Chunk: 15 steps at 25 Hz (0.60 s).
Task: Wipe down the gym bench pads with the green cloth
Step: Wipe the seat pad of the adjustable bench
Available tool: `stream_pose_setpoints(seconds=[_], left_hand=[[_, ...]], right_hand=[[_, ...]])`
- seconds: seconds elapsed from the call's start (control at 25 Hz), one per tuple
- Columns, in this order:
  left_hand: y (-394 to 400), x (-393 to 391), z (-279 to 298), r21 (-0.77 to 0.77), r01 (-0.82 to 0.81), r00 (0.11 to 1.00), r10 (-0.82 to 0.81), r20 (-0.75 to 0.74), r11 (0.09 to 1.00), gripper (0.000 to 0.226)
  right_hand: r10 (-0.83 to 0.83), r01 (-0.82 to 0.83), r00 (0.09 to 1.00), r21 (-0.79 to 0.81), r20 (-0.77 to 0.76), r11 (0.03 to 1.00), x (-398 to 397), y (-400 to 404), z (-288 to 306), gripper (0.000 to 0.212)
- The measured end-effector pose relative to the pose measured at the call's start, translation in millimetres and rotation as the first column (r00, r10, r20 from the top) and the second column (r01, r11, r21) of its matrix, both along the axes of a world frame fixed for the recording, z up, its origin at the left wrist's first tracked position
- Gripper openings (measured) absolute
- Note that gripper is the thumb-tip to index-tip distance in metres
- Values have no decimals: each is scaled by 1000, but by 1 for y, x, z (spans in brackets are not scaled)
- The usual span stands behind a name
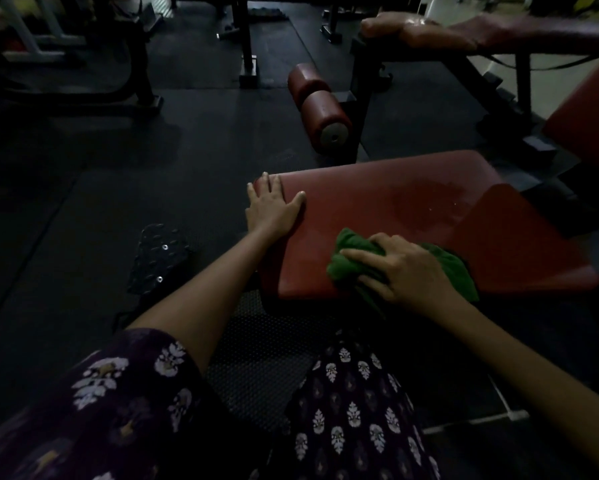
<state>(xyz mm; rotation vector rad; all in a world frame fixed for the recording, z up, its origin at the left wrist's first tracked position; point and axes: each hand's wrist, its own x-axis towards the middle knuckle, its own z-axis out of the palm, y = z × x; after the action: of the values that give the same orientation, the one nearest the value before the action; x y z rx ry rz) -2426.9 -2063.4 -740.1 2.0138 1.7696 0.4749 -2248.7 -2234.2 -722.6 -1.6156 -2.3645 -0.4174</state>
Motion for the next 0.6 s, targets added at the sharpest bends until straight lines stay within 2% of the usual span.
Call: stream_pose_setpoints(seconds=[0.08,0.16,0.28,0.4,0.48,0.6], left_hand=[[1,-1,1,5,2,1000,-2,-9,1000,74],[-2,0,1,-8,14,1000,-14,-25,1000,74],[-2,0,6,-33,16,993,-20,-120,999,74],[0,9,21,-154,-24,972,-13,-235,988,73],[-12,28,27,-172,3,952,-55,-300,985,75],[-40,49,10,0,161,939,-153,-307,987,72]], right_hand=[[-276,270,960,-121,-43,955,0,33,12,42],[-413,397,910,-223,-30,890,-10,71,21,43],[-349,327,937,-271,-35,905,-18,67,24,47],[-266,250,962,-185,-66,950,-3,0,10,46],[-335,322,936,-126,-106,938,11,-5,7,44],[-528,514,847,-162,-63,842,21,63,12,40]])
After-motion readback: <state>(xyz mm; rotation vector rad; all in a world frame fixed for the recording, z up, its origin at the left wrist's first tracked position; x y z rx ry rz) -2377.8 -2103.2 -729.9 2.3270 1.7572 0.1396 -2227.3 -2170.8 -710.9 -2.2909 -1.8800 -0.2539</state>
